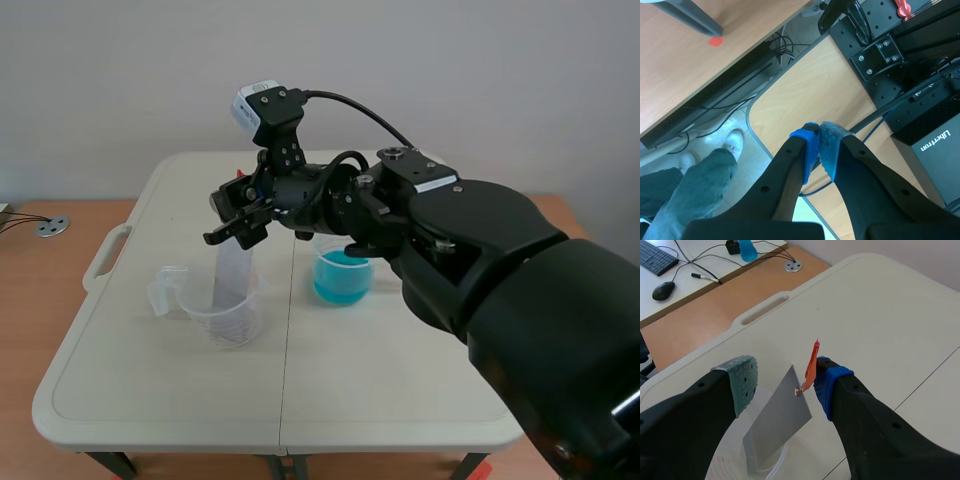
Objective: Hold the metal plate by the orange handle, dip it into the blue solution, take it out and point at it, then put the plate back in the beaker on the left.
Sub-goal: 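Lift the metal plate out of the left beaker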
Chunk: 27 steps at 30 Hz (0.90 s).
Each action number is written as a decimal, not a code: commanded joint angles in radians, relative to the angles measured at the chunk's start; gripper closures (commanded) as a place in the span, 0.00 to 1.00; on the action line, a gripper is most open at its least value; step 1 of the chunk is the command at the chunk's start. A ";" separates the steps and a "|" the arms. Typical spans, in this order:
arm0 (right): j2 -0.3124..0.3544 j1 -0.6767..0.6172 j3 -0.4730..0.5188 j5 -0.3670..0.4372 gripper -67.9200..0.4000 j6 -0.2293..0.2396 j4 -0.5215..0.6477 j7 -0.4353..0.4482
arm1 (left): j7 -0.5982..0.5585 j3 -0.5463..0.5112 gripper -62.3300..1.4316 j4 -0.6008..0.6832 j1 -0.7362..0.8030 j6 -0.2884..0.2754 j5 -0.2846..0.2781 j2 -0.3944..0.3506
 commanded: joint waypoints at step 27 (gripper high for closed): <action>-0.011 0.051 -0.003 0.011 0.98 0.011 -0.030 0.020 | 0.068 0.000 0.93 0.011 0.005 -0.006 -0.006 0.007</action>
